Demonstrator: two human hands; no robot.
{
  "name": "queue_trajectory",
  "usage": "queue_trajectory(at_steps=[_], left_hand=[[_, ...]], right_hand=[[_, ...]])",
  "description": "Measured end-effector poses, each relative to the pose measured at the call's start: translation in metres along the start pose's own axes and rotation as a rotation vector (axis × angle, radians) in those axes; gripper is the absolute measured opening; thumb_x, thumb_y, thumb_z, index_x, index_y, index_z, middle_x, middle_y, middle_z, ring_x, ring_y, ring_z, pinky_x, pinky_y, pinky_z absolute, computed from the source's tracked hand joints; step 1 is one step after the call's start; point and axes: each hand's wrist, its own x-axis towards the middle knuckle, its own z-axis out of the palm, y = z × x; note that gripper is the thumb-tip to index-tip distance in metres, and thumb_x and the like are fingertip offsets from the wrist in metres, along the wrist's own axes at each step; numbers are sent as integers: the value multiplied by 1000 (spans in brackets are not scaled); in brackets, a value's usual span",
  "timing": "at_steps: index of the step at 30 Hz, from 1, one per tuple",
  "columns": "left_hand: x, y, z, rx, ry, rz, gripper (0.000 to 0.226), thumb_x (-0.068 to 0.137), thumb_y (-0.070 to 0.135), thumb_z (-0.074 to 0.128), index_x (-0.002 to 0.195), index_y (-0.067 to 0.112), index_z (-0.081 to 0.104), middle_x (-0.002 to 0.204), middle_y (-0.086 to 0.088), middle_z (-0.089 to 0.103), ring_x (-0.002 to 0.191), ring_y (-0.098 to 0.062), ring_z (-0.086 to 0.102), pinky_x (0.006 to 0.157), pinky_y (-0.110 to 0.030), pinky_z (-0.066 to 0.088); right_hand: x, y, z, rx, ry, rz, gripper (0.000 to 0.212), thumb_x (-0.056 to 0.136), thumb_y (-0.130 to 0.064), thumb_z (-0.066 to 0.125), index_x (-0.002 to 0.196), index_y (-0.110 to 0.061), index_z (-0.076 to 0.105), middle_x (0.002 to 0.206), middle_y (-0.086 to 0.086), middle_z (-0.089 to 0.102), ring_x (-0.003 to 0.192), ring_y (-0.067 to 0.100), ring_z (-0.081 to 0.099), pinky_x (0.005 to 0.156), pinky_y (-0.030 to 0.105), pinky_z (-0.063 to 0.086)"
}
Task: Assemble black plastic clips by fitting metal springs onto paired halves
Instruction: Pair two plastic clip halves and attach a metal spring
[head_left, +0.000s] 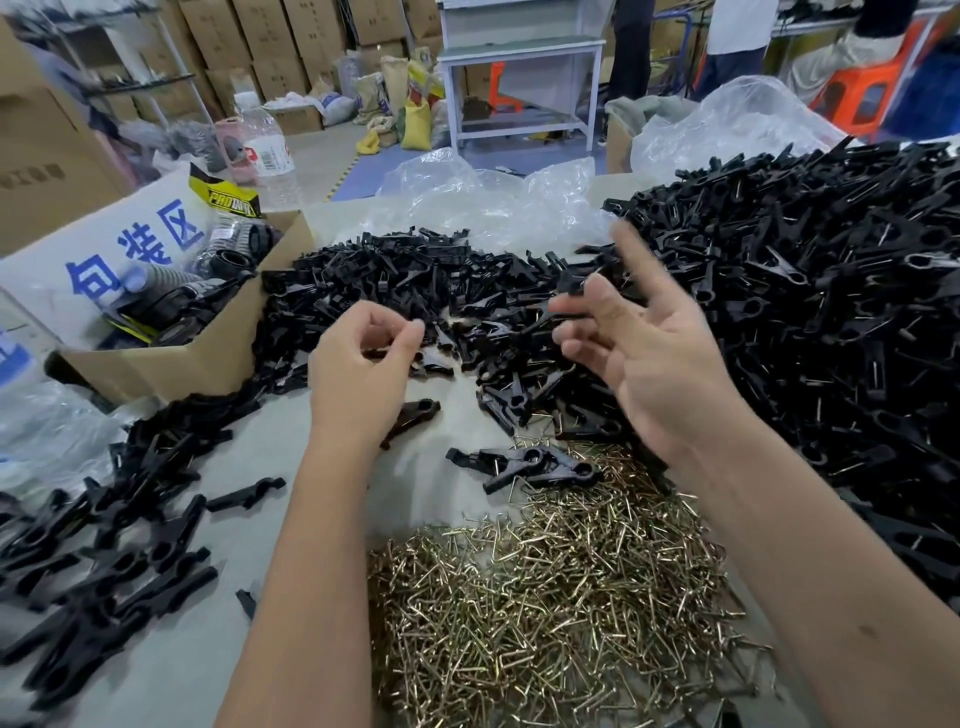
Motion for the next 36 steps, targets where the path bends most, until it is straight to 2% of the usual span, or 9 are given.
queue_trajectory(at_steps=[3,7,10,13,16,19,26,30,36], left_hand=[[5,-20,-3,474,-59,-29,24,100,39,62,122,34,68,143,5,59,139,-25,42,117,-45,33],[3,-25,6,689,-284,-187,50,105,51,44,154,47,37,174,5,7,159,-31,-4,126,-58,2],[5,-30,9,716,-398,-191,49,107,45,42,155,46,35,174,6,4,159,-33,1,126,-61,6],[7,-29,9,694,-367,-119,39,104,35,54,142,37,55,164,5,34,149,-31,30,122,-49,27],[6,-26,8,535,-281,-61,10,94,24,73,98,33,73,129,9,55,117,-20,55,101,-38,46],[4,-20,6,404,-292,-26,29,85,13,84,73,36,71,106,13,60,86,-7,60,73,-12,43],[-1,2,0,-7,-378,-68,15,78,16,90,79,27,80,86,4,76,76,-21,74,67,-33,61],[-2,18,3,-287,-504,-63,11,81,20,88,88,20,80,82,-2,77,69,-9,68,61,-17,50],[-4,18,2,-438,-599,-273,36,69,38,92,93,19,73,82,-10,73,55,-13,53,50,-23,42]], right_hand=[[0,2,-3,-244,64,-125,89,99,-6,65,165,-33,12,107,18,75,83,29,76,74,32,63],[-5,13,4,-464,42,-115,61,100,-3,65,154,-19,44,91,10,78,71,28,74,62,35,62],[-11,21,15,-557,-46,-118,35,100,-5,66,132,-18,64,85,7,77,64,27,72,54,34,59],[-16,28,21,-770,-98,-197,18,98,-10,69,112,-19,74,77,-1,76,56,18,69,51,31,57],[-19,33,26,-894,-148,-254,11,95,-12,72,98,-20,79,73,-6,74,56,18,67,58,38,59],[-20,36,26,-915,-153,-261,13,95,-11,72,95,-21,80,71,-8,74,57,19,67,61,43,59],[-16,40,19,-989,-72,-294,15,91,-15,78,104,-23,80,81,-12,71,66,3,65,61,13,49],[-18,37,21,-790,-139,-234,33,88,-13,82,117,-27,76,99,-4,71,74,13,71,55,25,60],[-20,34,19,-604,-177,-257,25,86,-7,83,107,-19,80,90,4,76,56,11,68,47,23,54]])
